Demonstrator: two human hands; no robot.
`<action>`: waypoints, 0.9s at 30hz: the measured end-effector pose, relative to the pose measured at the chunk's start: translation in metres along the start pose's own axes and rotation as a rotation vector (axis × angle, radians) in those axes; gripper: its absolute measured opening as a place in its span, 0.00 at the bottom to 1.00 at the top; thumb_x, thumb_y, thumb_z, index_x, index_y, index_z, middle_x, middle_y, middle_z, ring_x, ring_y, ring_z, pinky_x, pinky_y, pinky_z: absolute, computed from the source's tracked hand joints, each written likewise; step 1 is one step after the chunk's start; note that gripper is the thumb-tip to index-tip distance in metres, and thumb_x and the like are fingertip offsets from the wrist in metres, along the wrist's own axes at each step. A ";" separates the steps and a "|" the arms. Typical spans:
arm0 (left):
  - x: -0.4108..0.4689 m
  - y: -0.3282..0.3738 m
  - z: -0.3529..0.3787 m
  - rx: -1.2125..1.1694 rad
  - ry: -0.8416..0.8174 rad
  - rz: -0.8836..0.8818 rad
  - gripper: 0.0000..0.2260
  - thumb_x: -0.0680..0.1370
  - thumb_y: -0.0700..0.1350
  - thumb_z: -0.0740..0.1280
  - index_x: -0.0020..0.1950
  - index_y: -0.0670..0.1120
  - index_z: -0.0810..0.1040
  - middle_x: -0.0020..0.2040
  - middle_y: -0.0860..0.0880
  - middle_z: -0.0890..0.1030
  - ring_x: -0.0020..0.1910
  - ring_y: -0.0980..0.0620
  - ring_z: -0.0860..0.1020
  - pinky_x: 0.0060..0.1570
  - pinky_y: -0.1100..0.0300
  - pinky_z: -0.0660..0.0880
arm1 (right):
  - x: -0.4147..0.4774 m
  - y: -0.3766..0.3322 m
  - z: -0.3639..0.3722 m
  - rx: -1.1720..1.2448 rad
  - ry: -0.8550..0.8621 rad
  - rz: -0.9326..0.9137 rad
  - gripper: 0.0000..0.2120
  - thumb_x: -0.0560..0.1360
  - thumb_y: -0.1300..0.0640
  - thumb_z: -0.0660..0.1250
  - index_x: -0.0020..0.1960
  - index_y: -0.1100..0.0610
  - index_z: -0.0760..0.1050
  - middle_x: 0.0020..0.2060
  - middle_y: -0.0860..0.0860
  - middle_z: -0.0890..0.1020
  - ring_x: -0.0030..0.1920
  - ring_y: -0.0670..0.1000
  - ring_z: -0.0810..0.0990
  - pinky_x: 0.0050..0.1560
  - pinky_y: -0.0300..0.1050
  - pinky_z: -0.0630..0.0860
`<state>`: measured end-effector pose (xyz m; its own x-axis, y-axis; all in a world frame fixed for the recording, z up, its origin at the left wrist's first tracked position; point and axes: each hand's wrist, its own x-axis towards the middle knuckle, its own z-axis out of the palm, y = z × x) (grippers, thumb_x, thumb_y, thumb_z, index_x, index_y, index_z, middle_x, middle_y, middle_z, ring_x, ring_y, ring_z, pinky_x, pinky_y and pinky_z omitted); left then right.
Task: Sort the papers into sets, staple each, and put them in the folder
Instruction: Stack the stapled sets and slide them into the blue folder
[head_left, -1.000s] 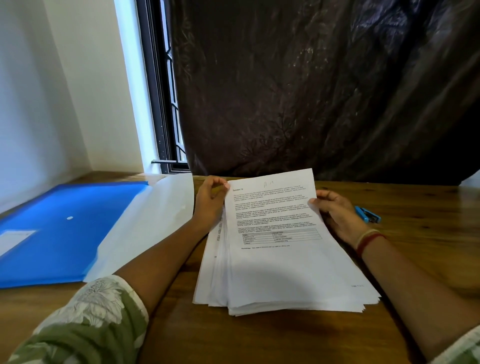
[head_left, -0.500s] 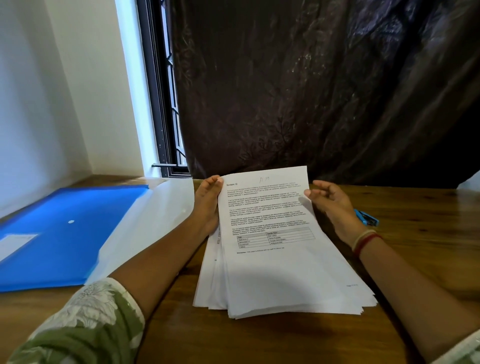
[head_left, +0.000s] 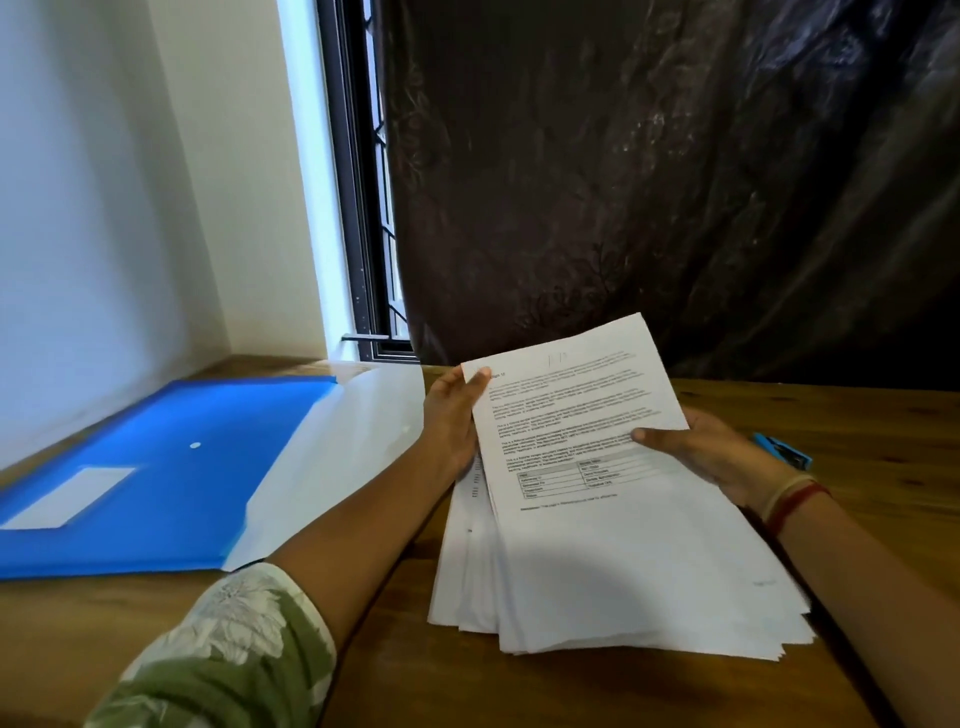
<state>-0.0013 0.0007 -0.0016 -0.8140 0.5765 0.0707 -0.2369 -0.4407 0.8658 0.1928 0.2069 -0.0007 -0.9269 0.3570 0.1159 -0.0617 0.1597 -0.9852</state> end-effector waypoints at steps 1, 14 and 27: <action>0.002 0.000 -0.001 0.028 0.029 0.008 0.20 0.76 0.44 0.70 0.66 0.39 0.70 0.56 0.41 0.82 0.52 0.39 0.82 0.49 0.44 0.80 | -0.001 0.000 0.000 0.017 -0.016 0.011 0.47 0.49 0.43 0.84 0.64 0.56 0.75 0.58 0.53 0.83 0.58 0.56 0.81 0.61 0.56 0.76; 0.002 0.002 -0.001 -0.044 -0.083 -0.082 0.22 0.78 0.43 0.67 0.70 0.39 0.68 0.60 0.40 0.80 0.57 0.38 0.80 0.40 0.51 0.81 | 0.000 -0.014 0.016 -0.049 0.408 -0.264 0.20 0.69 0.57 0.75 0.59 0.59 0.75 0.52 0.51 0.83 0.53 0.51 0.82 0.47 0.40 0.80; -0.014 0.020 -0.019 -0.063 -0.679 -0.316 0.14 0.56 0.37 0.83 0.36 0.42 0.83 0.45 0.41 0.82 0.48 0.42 0.81 0.43 0.49 0.82 | -0.028 -0.033 -0.021 -0.019 -0.184 -0.082 0.24 0.44 0.47 0.86 0.36 0.54 0.85 0.52 0.51 0.84 0.55 0.53 0.82 0.47 0.42 0.81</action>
<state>-0.0046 -0.0292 0.0059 -0.2006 0.9709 0.1308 -0.4516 -0.2101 0.8672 0.2283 0.2112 0.0311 -0.9712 0.1681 0.1686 -0.1340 0.1994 -0.9707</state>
